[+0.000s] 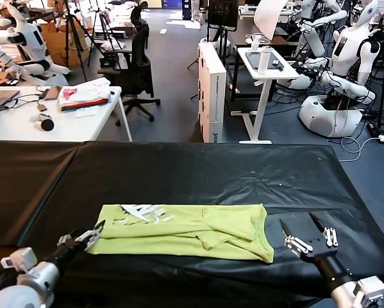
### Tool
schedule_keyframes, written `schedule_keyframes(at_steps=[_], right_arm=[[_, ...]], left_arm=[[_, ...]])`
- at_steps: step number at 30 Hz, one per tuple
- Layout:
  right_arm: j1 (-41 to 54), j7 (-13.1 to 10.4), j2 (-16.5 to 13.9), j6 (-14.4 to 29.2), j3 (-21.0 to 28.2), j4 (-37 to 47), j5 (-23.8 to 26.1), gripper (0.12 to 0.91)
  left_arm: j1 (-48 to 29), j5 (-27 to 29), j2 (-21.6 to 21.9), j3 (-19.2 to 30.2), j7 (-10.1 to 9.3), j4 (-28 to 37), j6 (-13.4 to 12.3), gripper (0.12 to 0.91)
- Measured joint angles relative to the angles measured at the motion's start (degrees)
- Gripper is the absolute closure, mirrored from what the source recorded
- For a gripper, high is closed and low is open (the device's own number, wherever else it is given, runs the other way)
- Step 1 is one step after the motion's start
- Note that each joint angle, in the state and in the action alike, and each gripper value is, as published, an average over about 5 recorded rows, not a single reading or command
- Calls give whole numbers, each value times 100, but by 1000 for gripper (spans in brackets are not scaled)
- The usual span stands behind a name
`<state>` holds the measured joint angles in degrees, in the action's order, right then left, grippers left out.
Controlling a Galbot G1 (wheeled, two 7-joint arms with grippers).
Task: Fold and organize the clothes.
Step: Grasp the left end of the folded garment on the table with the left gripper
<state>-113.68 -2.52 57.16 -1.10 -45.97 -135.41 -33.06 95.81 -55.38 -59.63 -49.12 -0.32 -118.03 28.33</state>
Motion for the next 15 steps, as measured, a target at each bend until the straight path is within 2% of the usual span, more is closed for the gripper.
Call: schedule_keyframes(at_steps=[4,7,15], right_arm=[[-22,-8,80,21,53,-31,24,118],[-18,-15,103,21,58,-39,29,118],[-8,-16,188,14,82,-61,49,118]], left_arm=[[-34,-278,67,-24,46,24,308,123],[-100,-303,62,27,139,67,445,123],[-282,-281,79,172,234,265,558,123]])
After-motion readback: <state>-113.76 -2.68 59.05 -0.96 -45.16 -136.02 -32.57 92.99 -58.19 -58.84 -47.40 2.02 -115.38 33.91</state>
